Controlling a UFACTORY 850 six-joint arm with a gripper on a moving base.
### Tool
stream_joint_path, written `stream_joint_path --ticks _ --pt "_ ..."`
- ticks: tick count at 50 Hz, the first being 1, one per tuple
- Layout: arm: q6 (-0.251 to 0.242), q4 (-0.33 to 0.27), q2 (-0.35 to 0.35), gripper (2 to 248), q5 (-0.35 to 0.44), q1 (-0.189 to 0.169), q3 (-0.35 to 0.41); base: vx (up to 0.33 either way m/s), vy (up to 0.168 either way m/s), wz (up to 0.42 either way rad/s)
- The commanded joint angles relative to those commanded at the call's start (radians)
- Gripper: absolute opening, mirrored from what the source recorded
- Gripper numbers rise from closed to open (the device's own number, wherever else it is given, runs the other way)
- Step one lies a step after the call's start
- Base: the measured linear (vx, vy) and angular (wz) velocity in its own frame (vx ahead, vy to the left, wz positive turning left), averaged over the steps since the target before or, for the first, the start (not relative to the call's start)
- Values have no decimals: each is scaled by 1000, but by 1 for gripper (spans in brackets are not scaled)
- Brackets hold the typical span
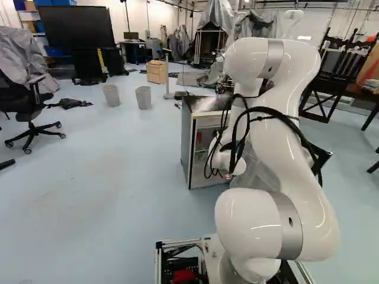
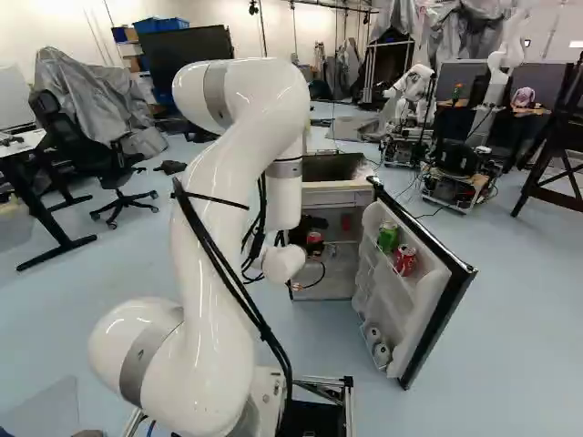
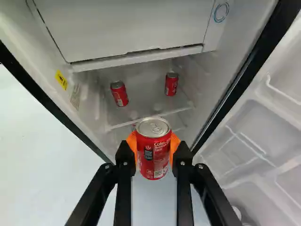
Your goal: Grab a drink from the fridge
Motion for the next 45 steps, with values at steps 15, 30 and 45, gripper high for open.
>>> stream_joint_path --ticks 15,30,45 --pt "0 0 54 89 0 0 28 0 0 0" --pt "0 0 107 89 0 1 52 0 0 0" --pt "0 0 159 89 0 1 74 0 0 0"
